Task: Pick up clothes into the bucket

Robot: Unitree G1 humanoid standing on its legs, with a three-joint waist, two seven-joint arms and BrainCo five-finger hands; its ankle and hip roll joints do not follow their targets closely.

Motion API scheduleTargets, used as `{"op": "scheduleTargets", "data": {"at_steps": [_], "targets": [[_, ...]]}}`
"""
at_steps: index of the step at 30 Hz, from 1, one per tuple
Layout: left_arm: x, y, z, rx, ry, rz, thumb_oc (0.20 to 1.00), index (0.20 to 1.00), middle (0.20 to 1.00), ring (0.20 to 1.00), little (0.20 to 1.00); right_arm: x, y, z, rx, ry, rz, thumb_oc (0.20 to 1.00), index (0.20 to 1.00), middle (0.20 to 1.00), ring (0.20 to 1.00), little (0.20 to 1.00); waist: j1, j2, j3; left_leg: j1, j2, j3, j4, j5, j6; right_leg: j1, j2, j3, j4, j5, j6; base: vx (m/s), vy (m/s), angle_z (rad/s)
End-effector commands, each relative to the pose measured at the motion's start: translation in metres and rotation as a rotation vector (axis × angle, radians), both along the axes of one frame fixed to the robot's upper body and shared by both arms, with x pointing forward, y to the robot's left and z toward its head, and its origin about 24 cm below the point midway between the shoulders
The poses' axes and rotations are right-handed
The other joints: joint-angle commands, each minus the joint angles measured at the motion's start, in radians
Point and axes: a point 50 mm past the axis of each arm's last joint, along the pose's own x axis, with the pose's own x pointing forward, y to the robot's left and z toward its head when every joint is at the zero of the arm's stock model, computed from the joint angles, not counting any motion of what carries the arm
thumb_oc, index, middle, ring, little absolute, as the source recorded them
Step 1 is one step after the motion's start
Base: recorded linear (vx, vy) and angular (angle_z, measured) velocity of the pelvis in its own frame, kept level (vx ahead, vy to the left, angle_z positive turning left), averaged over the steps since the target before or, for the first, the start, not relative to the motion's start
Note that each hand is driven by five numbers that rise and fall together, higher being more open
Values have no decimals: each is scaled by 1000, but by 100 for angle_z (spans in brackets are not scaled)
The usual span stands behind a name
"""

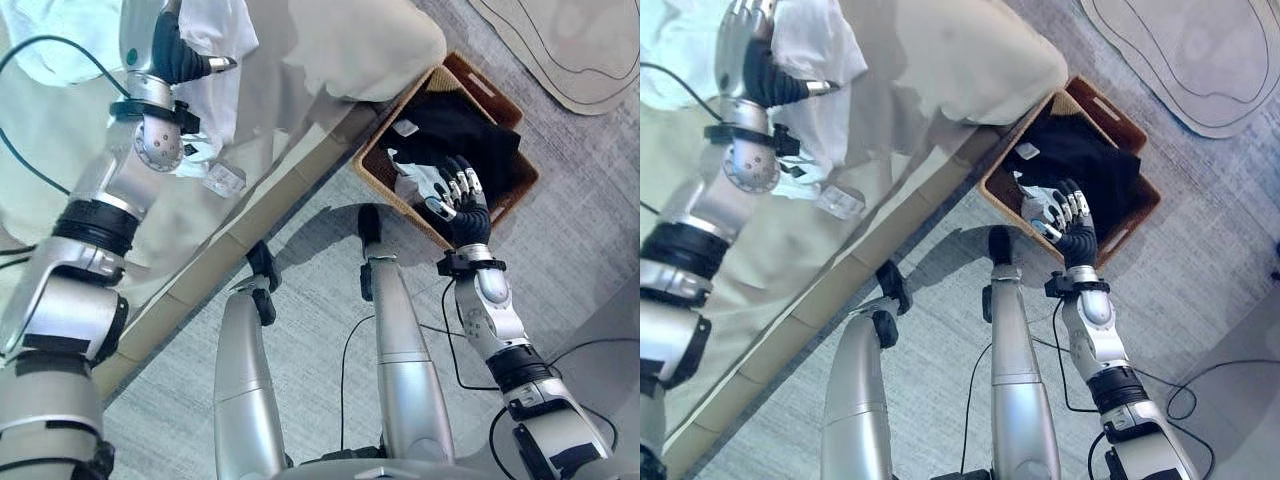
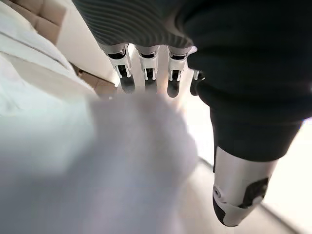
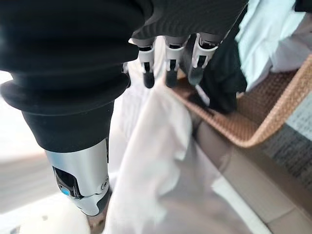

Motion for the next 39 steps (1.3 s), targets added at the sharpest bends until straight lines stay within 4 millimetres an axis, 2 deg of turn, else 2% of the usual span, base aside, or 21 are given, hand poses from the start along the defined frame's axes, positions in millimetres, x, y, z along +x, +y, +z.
{"op": "scheduleTargets", "data": {"at_steps": [1, 3, 8, 9, 10, 15, 20, 22, 24, 25, 27, 28, 29, 30, 31, 32, 33, 35, 37, 39], "targets": [[-7, 19, 22, 126, -37, 139, 1000, 1000, 1000, 1000, 1000, -16, -8, 10, 5, -90, 8, 1000, 1000, 1000, 1000, 1000, -9, 1, -46, -61, -58, -11, -11, 9, 56, -10, 26, -43, -92, 85, -1, 26, 8, -12], [-3, 21, 25, 189, -5, 193, 1000, 1000, 1000, 1000, 1000, -17, -8, 10, 8, -93, 17, 1000, 1000, 1000, 1000, 1000, -15, 3, -48, -72, -58, -9, -7, 7, 57, -22, 28, -40, -92, 88, 1, 18, 6, -6], [10, 27, 14, 276, 150, 308, 1000, 1000, 1000, 1000, 1000, -17, -7, 8, 23, -86, 23, 1000, 1000, 1000, 1000, 1000, -21, 1, -51, -85, -52, -1, 2, 1, 60, -37, 35, -34, -93, 92, 5, 11, 3, -4], [10, 27, 14, 277, 151, 307, 799, 799, 799, 799, 799, -17, -7, 8, 23, -86, 22, 1000, 1000, 1000, 1000, 1000, -21, 1, -52, -86, -52, 0, 2, 1, 60, -38, 35, -34, -93, 92, 5, 18, 4, -5], [14, 31, 7, 282, 201, 337, 200, 200, 200, 200, 200, -17, -7, 5, 25, -74, 22, 1000, 1000, 1000, 1000, 1000, -21, 0, -54, -84, -54, 1, 4, -2, 62, -39, 36, -33, -95, 93, 5, 10, 3, -3], [16, 34, -4, 269, 263, 341, 200, 200, 200, 200, 200, -19, -9, 1, 37, -60, 17, 1000, 1000, 1000, 1000, 1000, -20, 3, -62, -76, -57, 6, -1, -6, 65, -34, 35, -34, -102, 92, 4, 0, 0, 0], [13, 43, -29, 221, 312, 329, 200, 200, 200, 200, 200, -20, -10, -1, 41, -52, 17, 1000, 1000, 1000, 1000, 1000, -10, 2, -82, -33, -55, -3, -16, -7, 61, 11, 29, -49, -115, 85, -1, 0, 0, 0], [11, 43, -31, 213, 306, 319, 200, 200, 200, 200, 200, -21, -11, -1, 41, -52, 19, 1000, 1000, 1000, 1000, 1000, -9, 2, -83, -19, -54, -6, -21, -8, 61, 25, 28, -52, -119, 84, -2, 0, 0, 0], [7, 41, -44, 183, 301, 272, 200, 200, 200, 200, 200, -21, -12, -1, 31, -55, 14, 1000, 1000, 1000, 1000, 1000, 6, 1, -94, 20, -52, -11, -43, -7, 59, 65, 22, -61, -134, 78, -4, -35, -6, 0], [5, 39, -48, 173, 296, 253, 200, 200, 200, 200, 200, -21, -12, 0, 22, -55, 7, 1000, 1000, 1000, 1000, 1000, 3, -1, -92, 26, -54, -4, -64, 29, 65, 76, 12, -66, -157, 111, -9, -72, -5, 1], [-1, 36, -60, 140, 291, 206, 200, 200, 200, 200, 200, -20, -13, 2, -1, -54, -1, 1000, 1000, 1000, 1000, 1000, 13, -1, -99, 87, -56, -4, -117, 38, 61, 130, 1, -74, -192, 112, -7, 6, -1, 7], [-1, 37, -61, 138, 293, 207, 200, 200, 200, 200, 200, -20, -13, 1, -3, -52, 0, 1000, 1000, 1000, 1000, 1000, 15, 3, -102, 104, -54, -12, -118, 9, 54, 143, 6, -72, -184, 83, -1, 8, -18, 14], [-7, 32, -69, 101, 273, 154, 200, 200, 200, 200, 200, -20, -15, 4, -32, -57, -10, 1000, 1000, 1000, 1000, 1000, 24, -2, -103, 153, -62, -6, -171, 52, 56, 194, -11, -86, -227, 116, -3, 0, -9, 11], [-7, 32, -70, 99, 275, 155, 200, 200, 200, 200, 200, -20, -14, 4, -34, -55, -8, 1000, 1000, 1000, 1000, 1000, 22, -1, -100, 161, -63, -6, -176, 54, 56, 201, -11, -86, -231, 117, -3, -37, -40, 12], [-14, 23, -86, 52, 273, 87, 200, 200, 200, 200, 200, -19, -14, 5, -56, -54, -14, 1000, 1000, 1000, 1000, 1000, 40, -2, -112, 235, -73, -17, -232, 66, 53, 279, -21, -98, -274, 118, -1, 31, -27, 11], [-14, 24, -87, 50, 275, 88, 200, 200, 200, 200, 200, -19, -14, 4, -58, -52, -13, 1000, 1000, 1000, 1000, 1000, 37, -1, -108, 244, -74, -18, -238, 68, 52, 288, -21, -99, -278, 119, -1, 75, -38, 18], [-20, 19, -98, 18, 274, 41, 200, 200, 200, 200, 200, -19, -14, 5, -83, -51, -22, 1000, 1000, 1000, 1000, 1000, 52, -2, -116, 316, -85, -26, -297, 78, 51, 359, -29, -110, -320, 123, 2, 35, -12, 15], [-24, 17, -106, -13, 282, 18, 200, 200, 200, 200, 200, -18, -12, 4, -109, -44, -23, 1000, 1000, 1000, 1000, 1000, 56, 1, -115, 362, -90, -30, -326, 88, 50, 406, -35, -118, -341, 125, 3, 77, -11, 15], [-35, 8, -124, -73, 292, -63, 200, 200, 200, 200, 200, -17, -6, 3, -203, -30, -20, 1000, 1000, 1000, 1000, 1000, 76, 2, -124, 471, -105, -44, -394, 102, 47, 520, -44, -137, -398, 127, 2, 121, -22, 20], [-45, 0, -130, -116, 282, -143, 200, 200, 200, 200, 200, -15, 2, 3, -259, -29, 14, 1000, 1000, 1000, 1000, 1000, 94, 0, -134, 529, -106, -54, -421, 106, 47, 583, -51, -152, -419, 124, 2, 74, -16, 16]]}}
